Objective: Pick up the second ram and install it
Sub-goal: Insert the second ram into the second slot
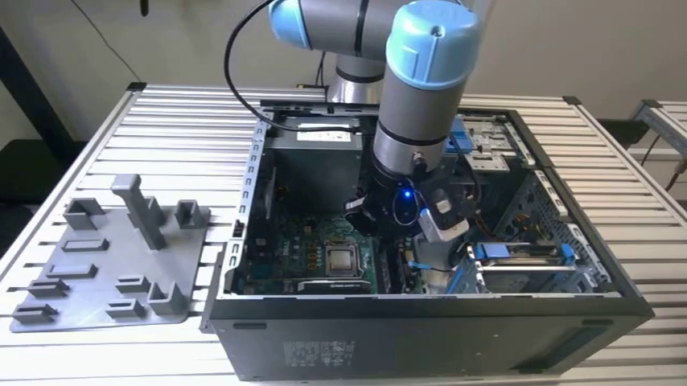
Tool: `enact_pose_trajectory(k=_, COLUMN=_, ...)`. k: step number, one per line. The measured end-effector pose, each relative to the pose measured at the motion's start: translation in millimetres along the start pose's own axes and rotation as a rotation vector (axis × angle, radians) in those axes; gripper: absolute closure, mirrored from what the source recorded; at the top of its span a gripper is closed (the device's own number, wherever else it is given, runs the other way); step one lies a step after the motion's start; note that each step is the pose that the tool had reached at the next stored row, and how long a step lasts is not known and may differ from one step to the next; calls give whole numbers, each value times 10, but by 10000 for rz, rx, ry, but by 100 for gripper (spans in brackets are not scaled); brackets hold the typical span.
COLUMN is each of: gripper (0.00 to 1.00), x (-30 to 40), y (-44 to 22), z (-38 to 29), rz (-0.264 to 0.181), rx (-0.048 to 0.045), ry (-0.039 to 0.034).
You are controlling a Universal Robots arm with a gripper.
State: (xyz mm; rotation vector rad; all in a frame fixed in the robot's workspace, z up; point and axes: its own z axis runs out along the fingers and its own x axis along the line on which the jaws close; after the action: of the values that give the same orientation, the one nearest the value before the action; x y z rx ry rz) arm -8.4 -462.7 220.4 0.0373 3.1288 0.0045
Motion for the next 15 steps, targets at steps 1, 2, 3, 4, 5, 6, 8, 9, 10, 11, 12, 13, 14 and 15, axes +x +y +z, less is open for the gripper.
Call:
enact_pose_trajectory(k=1, gripper=78, x=-1, y=0, z=-44, rz=1, rx=-3, ry=0)
enact_pose_trajectory(k=2, gripper=78, x=-1, y=0, z=-89, rz=2, rx=-1, ry=1)
enact_pose_trajectory(k=3, gripper=78, x=-2, y=1, z=-134, rz=2, rx=-3, ry=-1)
enact_pose_trajectory(k=4, gripper=78, x=-2, y=1, z=-179, rz=2, rx=-1, ry=0)
enact_pose_trajectory(k=5, gripper=78, x=-3, y=1, z=-225, rz=1, rx=-1, ry=0)
enact_pose_trajectory(k=6, gripper=78, x=-4, y=1, z=-265, rz=1, rx=4, ry=0)
enact_pose_trajectory(k=8, gripper=78, x=-4, y=2, z=-272, rz=-1, rx=35, ry=-6)
enact_pose_trajectory(k=9, gripper=78, x=-3, y=2, z=-273, rz=-1, rx=36, ry=-6)
enact_pose_trajectory(k=10, gripper=78, x=-2, y=1, z=-273, rz=0, rx=38, ry=-6)
enact_pose_trajectory(k=11, gripper=78, x=-1, y=1, z=-273, rz=1, rx=38, ry=-6)
enact_pose_trajectory(k=12, gripper=80, x=-1, y=1, z=-274, rz=0, rx=39, ry=-6)
enact_pose_trajectory(k=13, gripper=87, x=0, y=1, z=-274, rz=0, rx=39, ry=-6)
enact_pose_trajectory(k=14, gripper=87, x=1, y=1, z=-274, rz=0, rx=39, ry=-6)
enact_pose_trajectory(k=15, gripper=89, x=1, y=1, z=-274, rz=0, rx=40, ry=-6)
